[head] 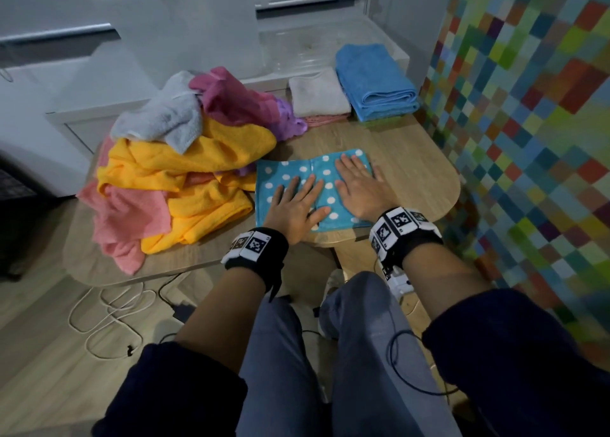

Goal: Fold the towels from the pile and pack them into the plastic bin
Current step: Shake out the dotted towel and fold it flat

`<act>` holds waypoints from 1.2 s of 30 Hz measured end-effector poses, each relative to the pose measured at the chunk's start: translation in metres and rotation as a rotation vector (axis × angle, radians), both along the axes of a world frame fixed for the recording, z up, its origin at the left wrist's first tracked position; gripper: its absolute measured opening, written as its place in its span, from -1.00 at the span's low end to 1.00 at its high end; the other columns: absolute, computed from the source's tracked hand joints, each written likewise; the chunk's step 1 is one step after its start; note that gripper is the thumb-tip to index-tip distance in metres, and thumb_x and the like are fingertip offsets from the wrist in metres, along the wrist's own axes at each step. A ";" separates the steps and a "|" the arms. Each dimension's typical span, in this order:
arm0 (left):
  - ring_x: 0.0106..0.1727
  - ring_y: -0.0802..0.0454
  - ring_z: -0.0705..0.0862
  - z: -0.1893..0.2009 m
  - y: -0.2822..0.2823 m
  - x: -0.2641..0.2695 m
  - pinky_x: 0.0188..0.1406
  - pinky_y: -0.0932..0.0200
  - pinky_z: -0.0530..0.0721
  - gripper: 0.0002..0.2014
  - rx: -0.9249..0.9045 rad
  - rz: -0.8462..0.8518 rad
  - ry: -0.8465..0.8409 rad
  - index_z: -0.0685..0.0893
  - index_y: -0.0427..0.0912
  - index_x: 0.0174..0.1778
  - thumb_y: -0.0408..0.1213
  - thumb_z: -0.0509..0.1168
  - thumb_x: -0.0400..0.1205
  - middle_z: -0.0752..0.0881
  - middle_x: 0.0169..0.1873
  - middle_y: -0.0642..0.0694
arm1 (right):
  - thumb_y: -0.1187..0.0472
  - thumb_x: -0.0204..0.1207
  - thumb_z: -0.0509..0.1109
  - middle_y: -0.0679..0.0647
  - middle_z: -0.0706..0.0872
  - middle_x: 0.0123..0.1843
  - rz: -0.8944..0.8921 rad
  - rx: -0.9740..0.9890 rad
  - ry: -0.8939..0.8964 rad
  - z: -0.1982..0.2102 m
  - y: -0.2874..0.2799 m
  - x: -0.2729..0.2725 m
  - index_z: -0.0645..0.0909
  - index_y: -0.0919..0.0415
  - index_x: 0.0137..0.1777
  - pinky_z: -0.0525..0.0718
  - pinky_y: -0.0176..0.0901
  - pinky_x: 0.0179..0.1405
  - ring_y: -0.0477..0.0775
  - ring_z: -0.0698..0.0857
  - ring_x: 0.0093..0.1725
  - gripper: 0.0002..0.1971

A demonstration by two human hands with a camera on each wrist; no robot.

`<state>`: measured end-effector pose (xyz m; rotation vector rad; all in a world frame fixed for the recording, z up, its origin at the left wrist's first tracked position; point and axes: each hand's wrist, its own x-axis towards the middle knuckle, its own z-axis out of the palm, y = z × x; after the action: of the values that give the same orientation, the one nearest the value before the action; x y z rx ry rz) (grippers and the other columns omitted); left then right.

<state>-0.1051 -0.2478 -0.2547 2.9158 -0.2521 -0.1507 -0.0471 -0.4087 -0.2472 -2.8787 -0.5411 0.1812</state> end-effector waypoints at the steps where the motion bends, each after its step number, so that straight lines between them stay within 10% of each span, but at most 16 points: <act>1: 0.67 -0.04 -0.15 0.000 0.000 0.000 0.62 -0.07 -0.20 -0.39 -0.002 -0.001 -0.003 -0.05 0.06 0.66 0.12 -0.06 0.71 -0.07 0.66 0.05 | -0.01 0.73 -0.19 -0.06 -0.15 0.71 -0.037 0.018 0.005 0.000 -0.003 0.005 -0.12 0.09 0.68 -0.21 0.11 0.64 -0.07 -0.19 0.68 -0.46; 6: 0.67 -0.04 -0.16 -0.002 -0.001 -0.003 0.62 -0.07 -0.21 -0.40 0.030 -0.002 -0.009 -0.09 0.05 0.66 0.11 -0.10 0.72 -0.08 0.66 0.04 | 0.02 0.69 0.02 0.17 0.19 0.65 -0.248 0.102 -0.147 -0.001 -0.006 -0.005 0.13 0.21 0.62 0.17 0.15 0.56 0.19 0.20 0.61 -0.45; 9: 0.67 -0.05 -0.18 -0.003 -0.004 -0.002 0.62 -0.08 -0.22 -0.40 0.051 0.013 -0.010 -0.11 0.04 0.66 0.12 -0.13 0.72 -0.10 0.66 0.05 | 0.07 0.57 0.27 0.23 0.57 0.27 -0.481 0.289 -0.319 0.004 -0.011 -0.026 0.43 0.28 0.35 0.50 0.05 0.14 0.23 0.56 0.24 -0.58; 14: 0.67 -0.07 -0.23 -0.004 -0.026 0.000 0.62 -0.15 -0.26 -0.41 0.027 0.016 0.027 -0.14 0.02 0.66 0.11 -0.18 0.73 -0.14 0.66 0.04 | 0.18 0.45 0.49 0.16 0.71 0.11 -0.660 0.789 0.237 0.015 -0.027 -0.021 0.58 0.35 0.23 0.62 -0.12 -0.09 0.16 0.71 0.06 -0.60; 18: 0.66 -0.07 -0.24 0.001 -0.058 0.004 0.61 -0.13 -0.30 -0.42 -0.063 0.001 0.057 -0.10 0.02 0.66 0.11 -0.18 0.73 -0.14 0.66 0.04 | 0.30 0.43 0.46 0.21 0.74 0.14 -0.685 0.926 0.217 0.032 -0.046 -0.021 0.64 0.36 0.21 0.65 -0.11 0.00 0.16 0.72 0.02 -0.66; 24: 0.56 -0.11 0.32 0.020 -0.060 0.022 0.49 0.23 0.11 -0.55 -0.649 0.052 -0.024 0.49 -0.32 0.43 -0.14 -0.08 0.78 0.43 0.50 -0.26 | 0.29 0.51 0.37 0.18 0.72 0.13 -0.465 0.645 -0.071 0.058 -0.041 -0.040 0.59 0.29 0.24 0.52 -0.19 -0.10 0.19 0.69 0.11 -0.70; 27: 0.15 -0.08 0.67 0.029 -0.039 0.025 0.09 0.24 0.48 -0.61 -1.137 0.316 -0.005 0.58 -0.39 0.28 -0.22 -0.04 0.78 0.68 0.17 -0.26 | 0.27 0.51 0.36 0.17 0.72 0.12 -0.339 0.629 -0.121 0.064 -0.015 -0.050 0.57 0.22 0.28 0.58 -0.15 -0.10 0.17 0.69 0.08 -0.67; 30: -0.29 0.11 0.68 0.038 -0.015 0.026 -0.24 0.17 0.59 -0.56 -1.596 0.546 0.177 0.56 -0.15 0.13 0.10 -0.06 0.72 0.72 -0.26 -0.04 | 0.15 0.49 0.37 0.19 0.71 0.14 -0.231 0.520 -0.156 0.063 0.016 -0.061 0.58 0.18 0.29 0.65 0.04 0.07 0.26 0.68 0.13 -0.63; 33: -0.32 0.09 0.70 0.037 0.001 0.023 -0.37 0.23 0.67 -0.55 -1.673 0.562 0.347 0.63 -0.09 0.06 0.18 0.03 0.66 0.70 -0.28 -0.04 | -0.08 0.47 0.42 0.12 0.69 -0.08 -0.197 0.556 -0.061 0.055 0.035 -0.066 0.66 0.26 0.17 0.61 0.01 0.00 0.21 0.69 0.04 -0.56; 36: -0.14 -0.04 0.73 0.028 -0.001 0.022 -0.11 0.06 0.74 -0.68 -1.568 0.496 0.325 0.52 -0.32 0.34 -0.30 0.07 0.72 0.70 0.02 -0.21 | -0.20 0.55 0.28 0.13 0.72 -0.17 -0.212 0.630 -0.032 0.048 0.037 -0.065 0.71 0.27 -0.03 0.58 -0.09 -0.17 0.13 0.68 -0.13 -0.51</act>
<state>-0.0827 -0.2484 -0.2267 1.2956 0.3028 -0.2032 -0.1124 -0.3718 -0.1991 -2.2997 -0.2336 -0.0626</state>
